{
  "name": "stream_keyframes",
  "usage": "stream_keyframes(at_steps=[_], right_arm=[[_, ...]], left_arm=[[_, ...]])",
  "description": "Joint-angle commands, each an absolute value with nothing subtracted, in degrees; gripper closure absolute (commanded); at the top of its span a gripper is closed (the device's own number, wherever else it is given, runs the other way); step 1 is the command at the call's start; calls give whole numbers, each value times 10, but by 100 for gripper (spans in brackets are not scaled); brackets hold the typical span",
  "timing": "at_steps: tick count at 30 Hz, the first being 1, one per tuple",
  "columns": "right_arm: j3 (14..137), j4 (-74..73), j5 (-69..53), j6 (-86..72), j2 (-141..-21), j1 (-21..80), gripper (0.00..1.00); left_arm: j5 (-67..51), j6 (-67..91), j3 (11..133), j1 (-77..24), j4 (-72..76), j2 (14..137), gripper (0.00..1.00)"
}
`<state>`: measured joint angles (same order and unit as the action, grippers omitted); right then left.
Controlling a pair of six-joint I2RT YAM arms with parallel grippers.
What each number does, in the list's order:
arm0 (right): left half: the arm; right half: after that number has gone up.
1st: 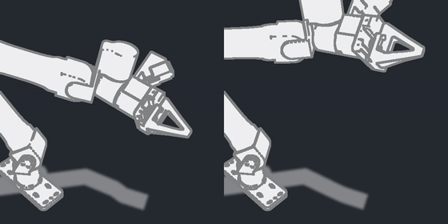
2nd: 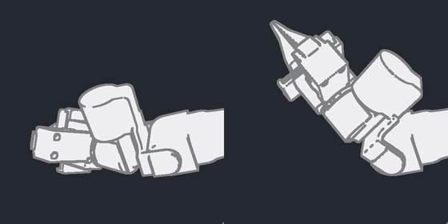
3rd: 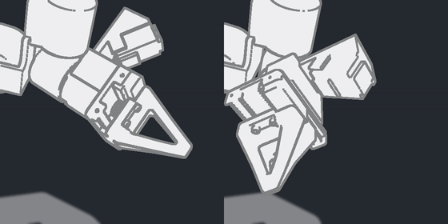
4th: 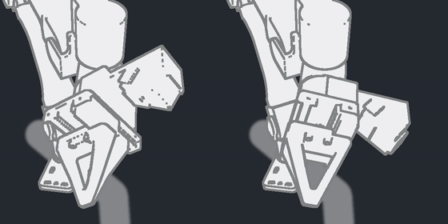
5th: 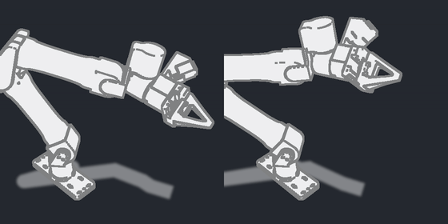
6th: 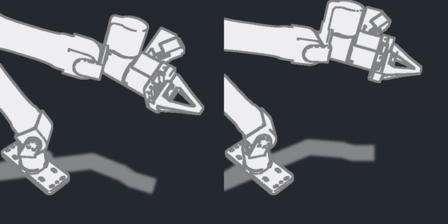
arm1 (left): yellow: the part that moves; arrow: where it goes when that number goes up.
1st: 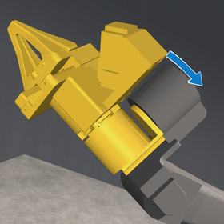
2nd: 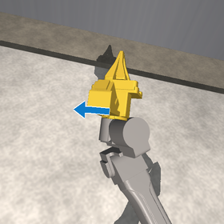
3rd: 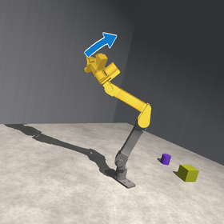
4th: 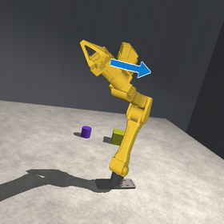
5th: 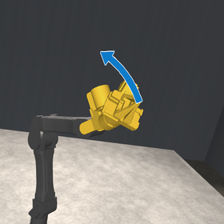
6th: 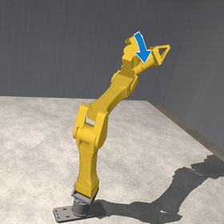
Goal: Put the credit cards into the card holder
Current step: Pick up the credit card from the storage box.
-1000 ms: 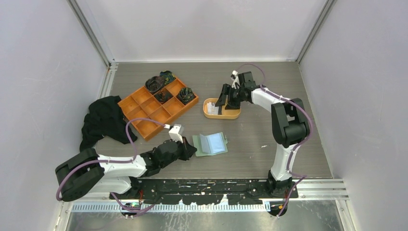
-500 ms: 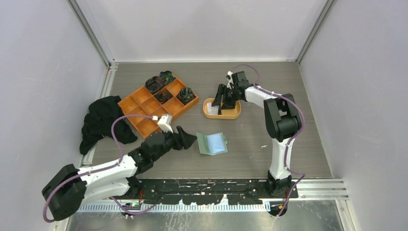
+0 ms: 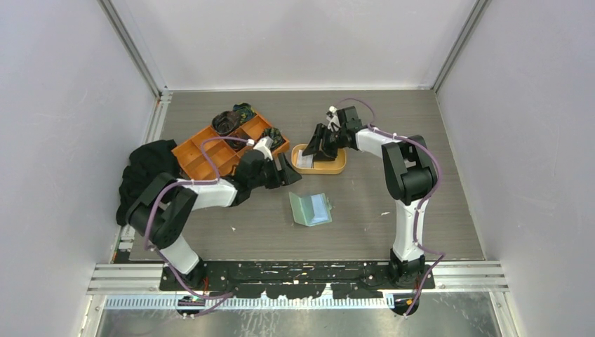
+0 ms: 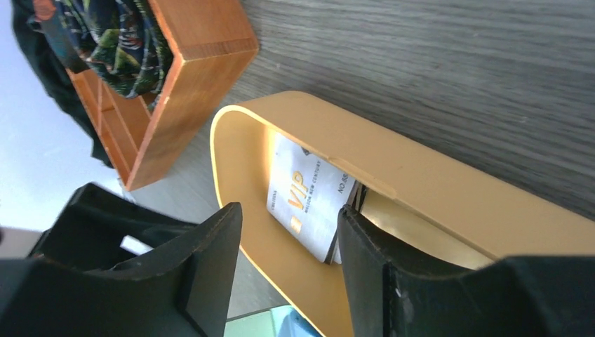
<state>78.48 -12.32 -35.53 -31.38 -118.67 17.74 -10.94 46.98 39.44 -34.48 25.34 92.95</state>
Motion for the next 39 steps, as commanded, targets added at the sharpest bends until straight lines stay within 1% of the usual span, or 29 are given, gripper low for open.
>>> stream_keyframes(at_steps=[1,3,6,8,9,10,11,14,16,22,27,30,32,33,35,37,39], right_arm=[[779,-55,-417,-368,-1182,179,43],[773,-40,-427,-382,-1181,178,47],[769,-17,-437,-406,-1180,178,48],[769,-9,-437,-415,-1184,178,48],[772,-12,-433,-413,-1186,178,52],[778,-38,-412,-392,-1185,179,55],[791,-86,-373,-358,-1178,179,56],[783,-114,-279,-308,-1144,177,53],[783,-126,-258,-300,-1139,179,51],[791,-133,-246,-294,-1167,189,45],[797,-133,-246,-296,-1188,190,44],[799,-124,-263,-309,-1200,191,45],[800,-120,-270,-315,-1206,191,45],[800,-118,-274,-318,-1208,191,45],[797,-110,-285,-325,-1208,191,45],[794,-98,-299,-333,-1209,190,46],[790,-87,-313,-342,-1208,191,46]], left_arm=[[-121,442,448,-342,254,963,27],[-117,434,458,-342,245,977,32],[-120,432,467,-342,243,993,37],[-120,431,471,-341,243,1002,39],[-120,431,474,-341,240,1005,39],[-120,431,475,-340,237,1005,39],[-118,431,474,-340,234,1002,39],[-98,426,467,-339,223,982,39],[-75,418,466,-340,214,970,38],[-68,412,498,-335,204,986,37],[-71,411,529,-335,205,1013,36],[-67,408,550,-336,188,1031,38],[-65,402,565,-335,172,1044,45],[-65,401,572,-335,164,1050,51],[-67,400,581,-335,151,1061,63],[-72,402,587,-335,143,1069,79],[-80,408,588,-335,142,1075,90]])
